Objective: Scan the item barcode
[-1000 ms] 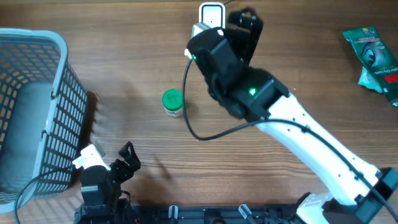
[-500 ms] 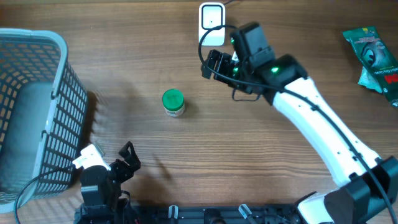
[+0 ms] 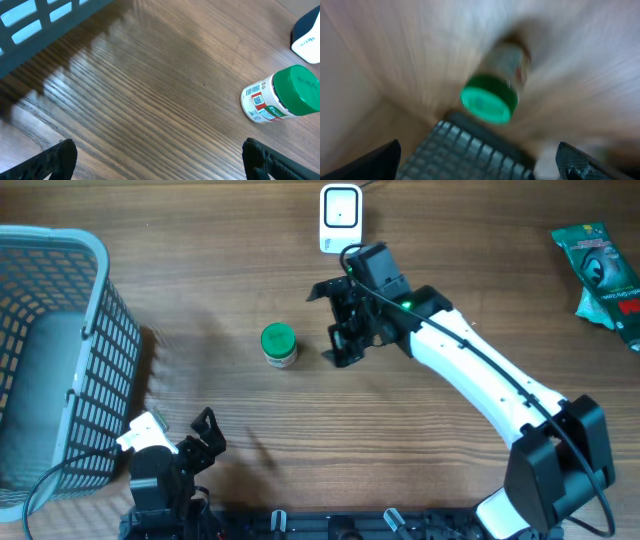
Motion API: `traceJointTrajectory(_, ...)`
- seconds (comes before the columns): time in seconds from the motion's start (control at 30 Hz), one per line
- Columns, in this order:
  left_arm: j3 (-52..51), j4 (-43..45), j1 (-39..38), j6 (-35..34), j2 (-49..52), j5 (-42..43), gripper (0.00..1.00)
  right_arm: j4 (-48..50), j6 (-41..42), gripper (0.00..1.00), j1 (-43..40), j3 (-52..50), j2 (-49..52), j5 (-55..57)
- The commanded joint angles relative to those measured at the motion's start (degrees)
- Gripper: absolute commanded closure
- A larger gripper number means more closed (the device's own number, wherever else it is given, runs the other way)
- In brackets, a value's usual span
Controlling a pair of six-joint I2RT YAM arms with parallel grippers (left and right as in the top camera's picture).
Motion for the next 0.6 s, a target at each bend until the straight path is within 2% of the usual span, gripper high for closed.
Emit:
traceJointTrajectory(0.0, -0.2, 0.2, -0.3, -0.3, -0.4, -0.2, 0.0, 5.8, 12.0, 0.0, 3.0, -0.3, 0.7, -4.4)
traceJointTrajectory(0.1, -0.2, 0.2, -0.3, -0.3, -0.4, -0.2, 0.0, 12.5, 12.0, 0.0, 4.6, -0.3, 3.0, -3.9)
traceJointTrajectory(0.33, -0.2, 0.2, -0.3, -0.3, -0.4, -0.2, 0.0, 16.3, 12.0, 0.0, 4.7, 0.3, 13.1, -7.1)
traceJointTrajectory(0.57, -0.2, 0.2, -0.3, -0.3, -0.4, -0.2, 0.0, 18.5, 12.0, 0.0, 4.7, 0.3, 18.8, -5.8)
